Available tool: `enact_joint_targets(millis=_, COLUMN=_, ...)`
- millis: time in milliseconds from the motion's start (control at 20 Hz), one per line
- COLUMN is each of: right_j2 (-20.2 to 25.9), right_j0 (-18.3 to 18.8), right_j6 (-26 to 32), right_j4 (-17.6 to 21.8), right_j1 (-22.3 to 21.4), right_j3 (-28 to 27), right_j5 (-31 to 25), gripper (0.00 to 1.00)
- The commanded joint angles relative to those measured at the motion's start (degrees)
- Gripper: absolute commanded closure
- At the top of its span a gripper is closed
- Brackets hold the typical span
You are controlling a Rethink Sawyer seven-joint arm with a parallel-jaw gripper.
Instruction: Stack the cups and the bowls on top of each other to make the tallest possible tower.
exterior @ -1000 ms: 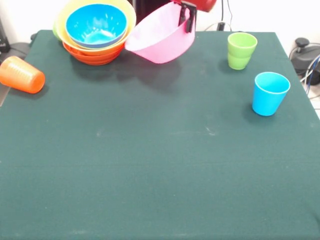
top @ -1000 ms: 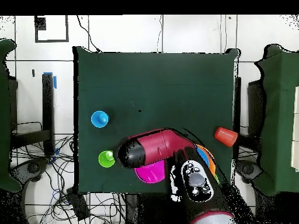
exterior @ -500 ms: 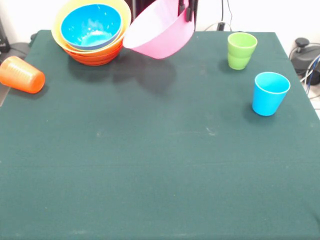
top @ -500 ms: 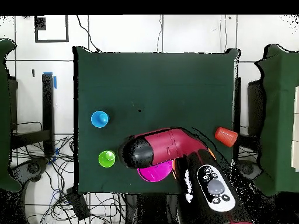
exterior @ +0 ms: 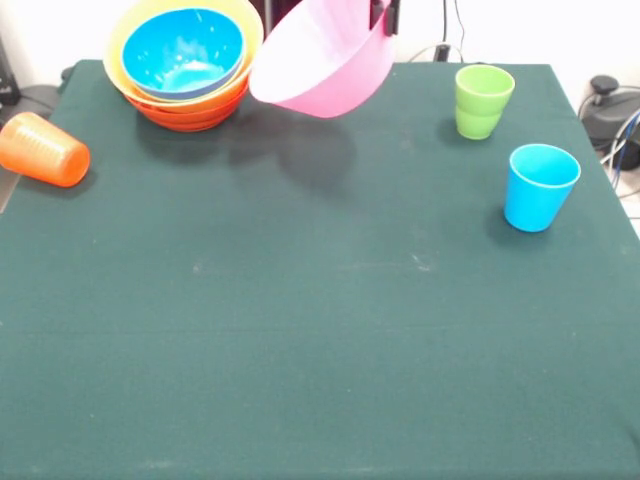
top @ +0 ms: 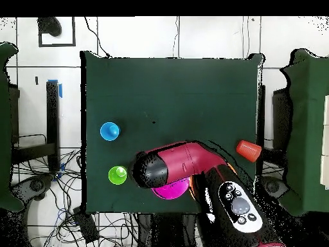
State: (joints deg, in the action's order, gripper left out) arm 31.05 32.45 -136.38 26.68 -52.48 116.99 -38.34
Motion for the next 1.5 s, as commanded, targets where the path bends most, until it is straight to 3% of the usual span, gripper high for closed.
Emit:
enact_joint_targets(millis=50, right_j2=5.66, right_j0=2.26, right_j6=15.29, right_j4=1.26, right_j1=-0.71, right_j3=3.96, right_j5=-6.32, gripper=1.00)
enact_joint_targets(millis=300, right_j2=9.00, right_j0=6.01, right_j6=16.70, right_j4=-0.26, right_j1=-3.05, right_j3=6.61, right_j5=-6.64, gripper=1.00)
enact_joint_targets(millis=600, right_j2=19.66, right_j0=17.05, right_j6=23.67, right_j4=-9.56, right_j1=-11.99, right_j3=12.14, right_j5=-11.74, gripper=1.00)
enact_joint_targets(millis=700, right_j2=20.86, right_j0=18.39, right_j6=22.95, right_j4=-12.35, right_j1=-16.25, right_j3=14.33, right_j5=-13.18, gripper=1.00)
enact_joint_targets(millis=750, right_j2=20.55, right_j0=17.85, right_j6=22.68, right_j4=-12.17, right_j1=-18.01, right_j3=14.42, right_j5=-14.06, gripper=1.00)
enact_joint_targets(millis=900, right_j2=15.87, right_j0=10.42, right_j6=15.82, right_j4=-8.01, right_j1=-22.00, right_j3=12.32, right_j5=-19.00, gripper=1.00)
enact_joint_targets(millis=1100, right_j2=14.23, right_j0=4.90, right_j6=9.47, right_j4=-5.42, right_j1=-21.40, right_j3=8.98, right_j5=-23.63, gripper=1.00)
enact_joint_targets(millis=1250, right_j2=13.71, right_j0=3.79, right_j6=8.93, right_j4=-5.43, right_j1=-20.60, right_j3=7.52, right_j5=-25.16, gripper=1.00)
enact_joint_targets(millis=1500, right_j2=13.02, right_j0=5.31, right_j6=12.44, right_j4=-7.04, right_j1=-21.06, right_j3=8.26, right_j5=-24.17, gripper=1.00)
